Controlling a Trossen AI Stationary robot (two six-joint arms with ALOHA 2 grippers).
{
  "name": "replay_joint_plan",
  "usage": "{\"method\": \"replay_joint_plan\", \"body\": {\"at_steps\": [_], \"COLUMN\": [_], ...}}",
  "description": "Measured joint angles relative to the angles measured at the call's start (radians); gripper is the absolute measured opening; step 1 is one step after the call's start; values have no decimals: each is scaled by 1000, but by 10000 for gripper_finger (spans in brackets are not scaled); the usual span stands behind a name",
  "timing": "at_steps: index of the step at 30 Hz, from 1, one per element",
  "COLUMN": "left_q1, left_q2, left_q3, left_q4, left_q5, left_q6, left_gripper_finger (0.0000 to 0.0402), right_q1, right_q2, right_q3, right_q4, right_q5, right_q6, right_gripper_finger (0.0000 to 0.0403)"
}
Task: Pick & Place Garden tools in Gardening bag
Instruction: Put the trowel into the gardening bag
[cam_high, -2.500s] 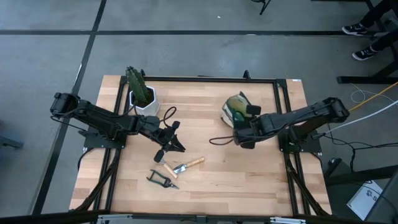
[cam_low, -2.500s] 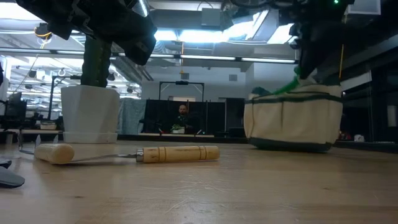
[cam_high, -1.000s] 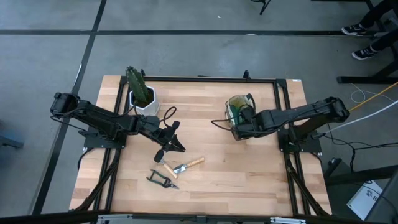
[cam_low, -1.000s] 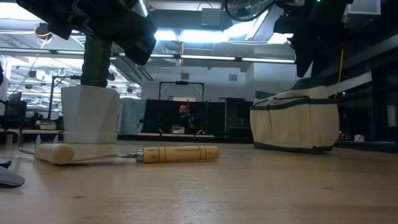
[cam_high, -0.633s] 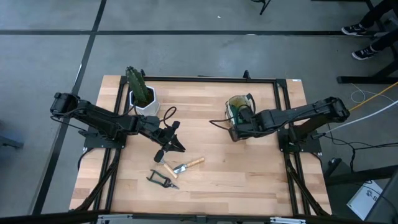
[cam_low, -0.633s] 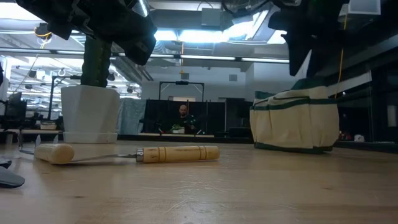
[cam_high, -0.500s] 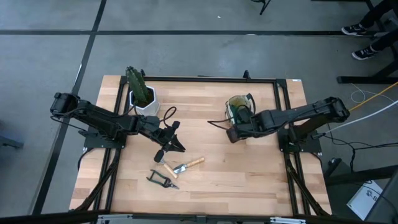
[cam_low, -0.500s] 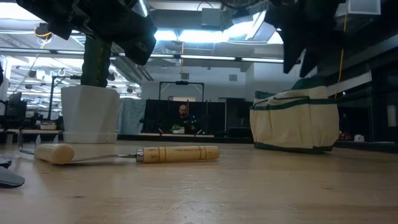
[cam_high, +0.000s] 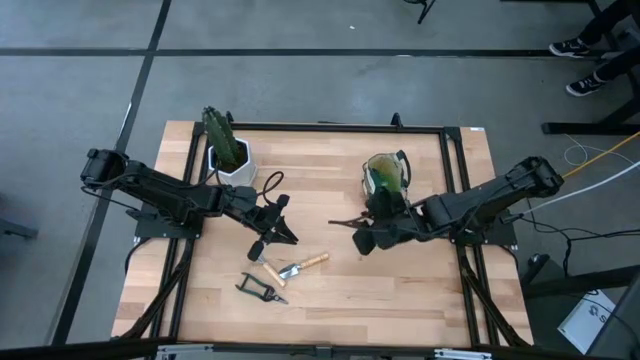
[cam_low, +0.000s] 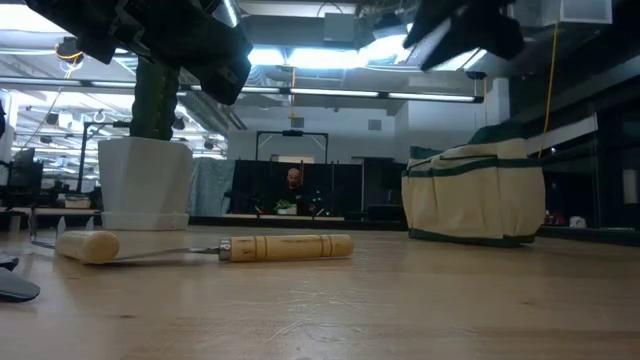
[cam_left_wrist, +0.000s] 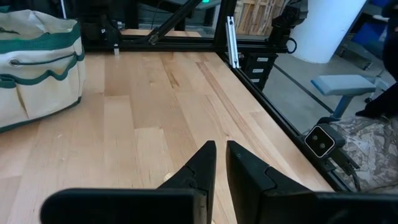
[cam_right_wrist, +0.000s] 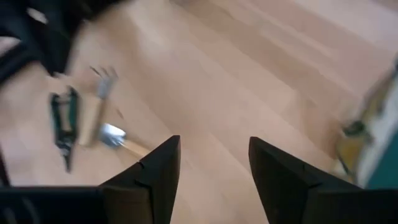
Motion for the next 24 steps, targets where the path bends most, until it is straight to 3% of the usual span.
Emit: {"method": "replay_joint_plan", "body": {"at_steps": [6,24], "left_q1": [0,0], "left_q2": [0,0], "left_q3": [0,0], "left_q4": [0,0], "left_q5": [0,0], "left_q6": [0,0], "left_gripper_finger": [31,31], "right_q1": [23,23], "right_q2": [42,192], "right_q3": [0,0], "right_q4": [107,260], "right_q5": [88,59], "right_q6": [-96,-175], "right_gripper_finger": [187,187]}}
